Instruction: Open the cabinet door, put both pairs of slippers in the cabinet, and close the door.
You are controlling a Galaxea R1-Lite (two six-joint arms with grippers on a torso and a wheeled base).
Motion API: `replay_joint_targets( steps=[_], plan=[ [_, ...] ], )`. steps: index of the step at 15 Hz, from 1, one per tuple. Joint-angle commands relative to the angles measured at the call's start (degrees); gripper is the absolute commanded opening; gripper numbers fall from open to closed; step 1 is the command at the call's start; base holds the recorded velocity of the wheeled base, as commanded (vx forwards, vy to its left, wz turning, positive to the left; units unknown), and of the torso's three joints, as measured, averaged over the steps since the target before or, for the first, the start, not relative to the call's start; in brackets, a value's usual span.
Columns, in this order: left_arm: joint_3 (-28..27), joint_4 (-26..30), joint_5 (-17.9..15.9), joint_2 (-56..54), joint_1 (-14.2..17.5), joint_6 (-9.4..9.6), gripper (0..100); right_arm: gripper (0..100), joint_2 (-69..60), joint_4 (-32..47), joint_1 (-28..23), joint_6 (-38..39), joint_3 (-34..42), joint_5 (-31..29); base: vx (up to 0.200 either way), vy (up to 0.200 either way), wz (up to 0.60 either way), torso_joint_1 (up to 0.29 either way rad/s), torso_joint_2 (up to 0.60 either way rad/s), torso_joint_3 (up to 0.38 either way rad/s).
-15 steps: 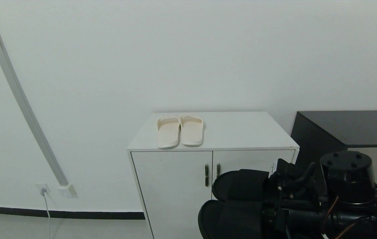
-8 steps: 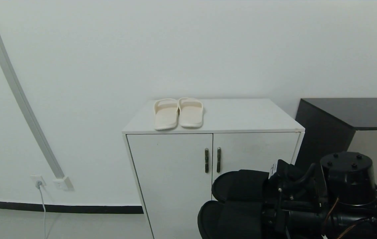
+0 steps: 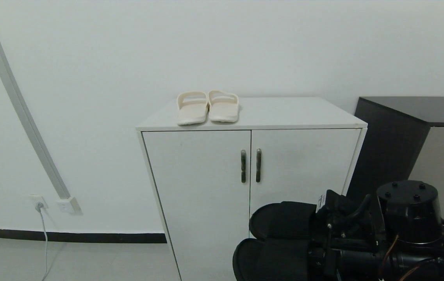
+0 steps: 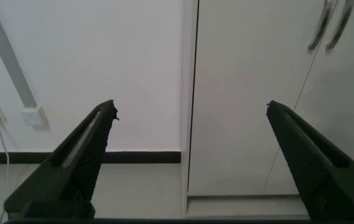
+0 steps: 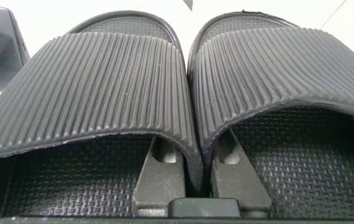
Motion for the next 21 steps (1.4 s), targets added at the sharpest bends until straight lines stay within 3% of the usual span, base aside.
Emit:
replay_joint_targets(
  steps=[1,6,21],
  plan=[
    [0.0,0.0,-0.1,0.0,0.0,-0.02,100,0,0.2,0.0,0.0,0.0,0.1,0.0,0.000,0.000,0.00,-0.119,0.46,0.344],
    [0.0,0.0,-0.1,0.0,0.0,-0.02,100,0,0.2,0.0,0.0,-0.1,0.1,0.0,0.000,0.000,0.00,-0.080,0.44,0.343],
    [-0.1,0.0,0.6,2.0,0.0,0.42,100,0,0.2,0.0,0.4,-0.5,0.4,-0.3,0.000,0.000,0.00,-0.003,0.02,0.016]
  ],
)
